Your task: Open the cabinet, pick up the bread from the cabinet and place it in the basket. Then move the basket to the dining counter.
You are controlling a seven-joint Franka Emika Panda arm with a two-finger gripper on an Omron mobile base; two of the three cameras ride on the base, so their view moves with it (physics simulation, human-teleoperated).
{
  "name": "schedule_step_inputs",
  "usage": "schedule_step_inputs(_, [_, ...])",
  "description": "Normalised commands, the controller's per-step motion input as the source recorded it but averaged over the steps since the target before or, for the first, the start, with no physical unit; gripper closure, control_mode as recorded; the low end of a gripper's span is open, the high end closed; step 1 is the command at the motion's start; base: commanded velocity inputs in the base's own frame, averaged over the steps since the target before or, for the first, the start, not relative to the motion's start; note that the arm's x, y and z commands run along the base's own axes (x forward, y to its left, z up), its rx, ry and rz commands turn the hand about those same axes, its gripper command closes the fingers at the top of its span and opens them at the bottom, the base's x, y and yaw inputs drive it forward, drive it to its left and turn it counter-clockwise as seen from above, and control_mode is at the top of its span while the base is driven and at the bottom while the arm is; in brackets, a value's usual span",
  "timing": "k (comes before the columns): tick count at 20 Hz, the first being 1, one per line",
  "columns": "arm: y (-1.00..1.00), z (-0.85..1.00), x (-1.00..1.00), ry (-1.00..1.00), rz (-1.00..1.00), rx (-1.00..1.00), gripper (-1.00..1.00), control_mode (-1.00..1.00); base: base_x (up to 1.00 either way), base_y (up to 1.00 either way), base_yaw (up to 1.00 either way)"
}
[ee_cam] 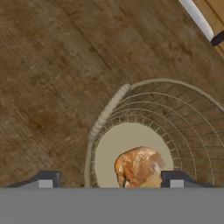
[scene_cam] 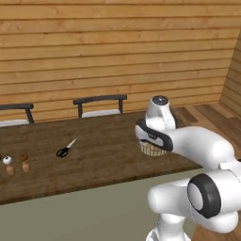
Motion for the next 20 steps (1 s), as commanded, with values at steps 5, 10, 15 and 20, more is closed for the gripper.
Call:
schedule_step_inputs(5, [0.51, 0.99, -0.22, 0.00, -0.06, 0.00, -1.00, -1.00, 0.00, 0.00, 0.00])
schedule_step_inputs(10, [0.68, 1.00, -0.48, 0.05, -0.12, 0.04, -1.00, -1.00, 0.00, 0.00, 0.00])
schedule_step_inputs(15, [0.70, 0.67, -0.77, 0.11, -0.14, 0.09, -1.00, -1.00, 0.00, 0.00, 0.00])
schedule_step_inputs(20, [0.50, 0.00, -0.65, 0.05, -0.05, 0.04, -1.00, -1.00, 0.00, 0.00, 0.00])
